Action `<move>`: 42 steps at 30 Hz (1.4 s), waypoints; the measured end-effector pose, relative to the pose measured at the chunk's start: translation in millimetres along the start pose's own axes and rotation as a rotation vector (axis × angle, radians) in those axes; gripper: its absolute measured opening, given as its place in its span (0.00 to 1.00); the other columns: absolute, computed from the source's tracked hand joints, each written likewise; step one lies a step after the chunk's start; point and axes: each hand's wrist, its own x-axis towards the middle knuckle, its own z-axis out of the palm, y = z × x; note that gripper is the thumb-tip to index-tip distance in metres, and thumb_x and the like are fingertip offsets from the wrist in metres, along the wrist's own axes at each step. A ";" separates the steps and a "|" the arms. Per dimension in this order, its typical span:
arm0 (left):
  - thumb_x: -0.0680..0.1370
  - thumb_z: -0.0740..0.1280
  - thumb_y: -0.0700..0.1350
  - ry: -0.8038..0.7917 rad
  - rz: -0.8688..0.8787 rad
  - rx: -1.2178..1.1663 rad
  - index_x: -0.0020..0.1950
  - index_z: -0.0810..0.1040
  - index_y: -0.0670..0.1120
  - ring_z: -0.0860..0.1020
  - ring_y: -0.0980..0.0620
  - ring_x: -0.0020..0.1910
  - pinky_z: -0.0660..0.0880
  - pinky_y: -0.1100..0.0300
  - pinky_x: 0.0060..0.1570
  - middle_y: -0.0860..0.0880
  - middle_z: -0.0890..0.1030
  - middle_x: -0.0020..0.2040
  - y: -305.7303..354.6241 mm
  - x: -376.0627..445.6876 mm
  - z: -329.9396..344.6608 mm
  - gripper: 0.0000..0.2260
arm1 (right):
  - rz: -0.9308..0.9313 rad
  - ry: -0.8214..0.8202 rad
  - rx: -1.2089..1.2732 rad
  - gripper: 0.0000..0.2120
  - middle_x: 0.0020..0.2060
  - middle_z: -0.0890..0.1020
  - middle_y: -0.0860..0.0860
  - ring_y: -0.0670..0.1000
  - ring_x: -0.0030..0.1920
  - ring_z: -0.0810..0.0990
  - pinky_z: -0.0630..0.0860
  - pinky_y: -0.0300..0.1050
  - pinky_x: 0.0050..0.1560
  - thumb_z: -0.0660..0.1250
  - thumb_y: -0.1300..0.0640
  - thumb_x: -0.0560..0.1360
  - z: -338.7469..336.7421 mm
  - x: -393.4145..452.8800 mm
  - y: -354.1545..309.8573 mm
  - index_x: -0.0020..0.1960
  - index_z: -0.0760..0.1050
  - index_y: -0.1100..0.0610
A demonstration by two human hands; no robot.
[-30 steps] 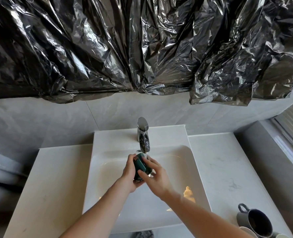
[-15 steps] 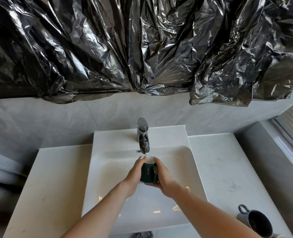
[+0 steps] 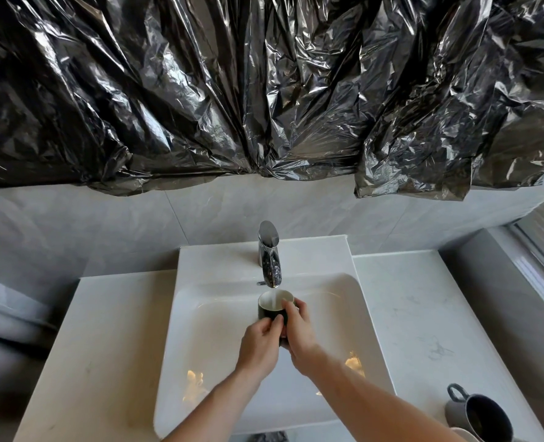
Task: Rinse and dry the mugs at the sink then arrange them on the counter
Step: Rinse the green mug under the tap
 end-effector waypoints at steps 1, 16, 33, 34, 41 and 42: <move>0.85 0.63 0.52 0.002 -0.011 -0.028 0.43 0.81 0.42 0.79 0.51 0.40 0.70 0.59 0.39 0.49 0.84 0.39 -0.2 0.5 0.3 0.18 | 0.011 -0.011 0.006 0.11 0.49 0.82 0.57 0.50 0.36 0.79 0.77 0.43 0.34 0.61 0.51 0.84 -1.1 -2.0 -3.2 0.65 0.72 0.52; 0.86 0.60 0.51 -0.009 -0.042 -0.106 0.39 0.77 0.45 0.78 0.50 0.41 0.75 0.59 0.43 0.48 0.84 0.41 -2.5 -2.9 -28.8 0.18 | -0.910 -0.116 -1.092 0.29 0.82 0.61 0.44 0.49 0.80 0.62 0.61 0.48 0.80 0.62 0.48 0.83 11.9 -12.1 -97.9 0.83 0.59 0.47; 0.82 0.64 0.55 0.125 0.181 0.410 0.34 0.66 0.44 0.70 0.47 0.34 0.63 0.53 0.34 0.49 0.73 0.31 -15.8 -13.7 -68.8 0.21 | -0.554 -0.046 -1.375 0.22 0.71 0.71 0.46 0.52 0.70 0.74 0.68 0.44 0.71 0.57 0.42 0.82 -125.6 -31.5 23.8 0.73 0.71 0.48; 0.82 0.63 0.55 0.139 0.221 0.510 0.35 0.66 0.45 0.71 0.47 0.34 0.64 0.53 0.34 0.50 0.73 0.31 -16.9 -16.0 -71.5 0.21 | -0.479 -0.054 -1.438 0.22 0.70 0.72 0.45 0.51 0.70 0.74 0.68 0.44 0.71 0.56 0.40 0.82 -140.9 -33.9 39.4 0.72 0.73 0.46; 0.83 0.58 0.53 0.117 0.488 1.122 0.47 0.77 0.52 0.78 0.47 0.54 0.69 0.52 0.51 0.52 0.82 0.50 -13.2 -29.3 -80.0 0.12 | -0.370 0.043 -1.661 0.20 0.58 0.81 0.43 0.53 0.62 0.78 0.71 0.47 0.57 0.52 0.42 0.83 -168.1 -59.8 75.2 0.52 0.80 0.51; 0.83 0.57 0.54 0.108 0.504 1.176 0.46 0.75 0.53 0.78 0.47 0.55 0.69 0.52 0.53 0.52 0.82 0.50 -13.6 -31.0 -80.2 0.11 | -0.362 0.039 -1.656 0.21 0.57 0.81 0.44 0.53 0.61 0.78 0.71 0.48 0.57 0.52 0.42 0.83 -166.4 -61.0 75.4 0.51 0.80 0.51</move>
